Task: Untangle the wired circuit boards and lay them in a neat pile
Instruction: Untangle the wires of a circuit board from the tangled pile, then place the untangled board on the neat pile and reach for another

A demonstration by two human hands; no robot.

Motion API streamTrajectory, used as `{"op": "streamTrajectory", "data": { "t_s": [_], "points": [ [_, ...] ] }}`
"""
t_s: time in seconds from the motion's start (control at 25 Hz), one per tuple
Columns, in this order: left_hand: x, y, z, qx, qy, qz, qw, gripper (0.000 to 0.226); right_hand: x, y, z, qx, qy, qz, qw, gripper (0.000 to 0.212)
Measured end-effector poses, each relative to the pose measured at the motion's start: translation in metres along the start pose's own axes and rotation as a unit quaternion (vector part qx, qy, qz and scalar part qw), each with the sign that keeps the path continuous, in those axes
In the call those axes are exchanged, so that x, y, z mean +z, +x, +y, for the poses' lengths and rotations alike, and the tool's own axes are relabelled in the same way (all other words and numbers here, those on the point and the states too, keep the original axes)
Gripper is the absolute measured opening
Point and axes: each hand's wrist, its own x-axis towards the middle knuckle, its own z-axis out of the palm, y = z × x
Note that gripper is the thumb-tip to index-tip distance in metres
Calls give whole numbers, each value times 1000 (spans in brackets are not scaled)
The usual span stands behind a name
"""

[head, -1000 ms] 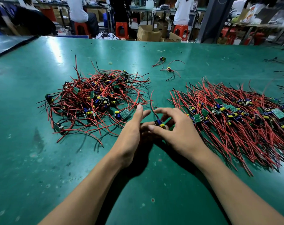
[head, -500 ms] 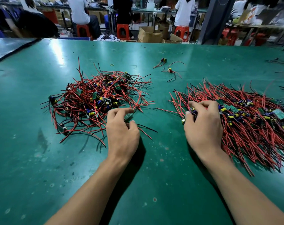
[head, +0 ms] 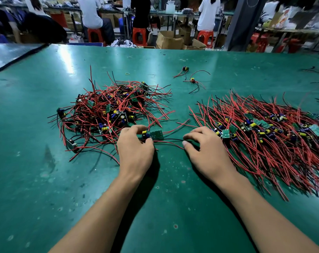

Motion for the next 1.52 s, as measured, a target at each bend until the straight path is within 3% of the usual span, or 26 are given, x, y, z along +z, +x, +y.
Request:
{"op": "streamTrajectory", "data": {
  "t_s": [0.28, 0.44, 0.56, 0.72, 0.84, 1.04, 1.24, 1.32, 1.4, 1.44, 1.52],
  "points": [
    [8, -1, -3, 72, 92, -41, 992, 28, 1, -1, -5, -16, -9, -18, 1000, 17],
    [11, -1, -1, 73, 115, -44, 990, 37, 0, 0, -5, -19, -13, -34, 999, 15],
    [12, -4, -2, 84, 133, -52, 986, 29, 1, 0, -4, -3, -5, -25, 1000, 14],
    [11, -5, -4, 91, 95, -37, 991, 22, 2, 2, 0, 46, 6, 11, 999, 22],
    [8, -6, -2, 127, 17, 26, 991, 14, 1, 1, -1, 55, 7, 8, 998, 24],
    [5, -11, 5, 209, -52, 120, 969, 20, 0, -1, -4, 50, 24, 14, 998, 24],
    [14, -24, 13, 307, 20, 44, 950, 21, -3, 0, -11, -2, 57, 39, 998, 18],
    [18, -29, 16, 245, -46, -37, 968, 16, -4, 1, -12, -17, 67, 35, 997, 15],
    [20, -29, 20, 97, -165, -133, 972, 11, -7, 1, -14, -18, 99, 38, 994, 14],
    [20, -28, 23, 11, -227, -177, 958, 13, -8, 0, -16, -14, 125, 43, 991, 13],
    [17, -25, 29, -133, -352, -251, 892, 19, -10, 0, -20, 1, 170, 54, 984, 15]
  ]
}}
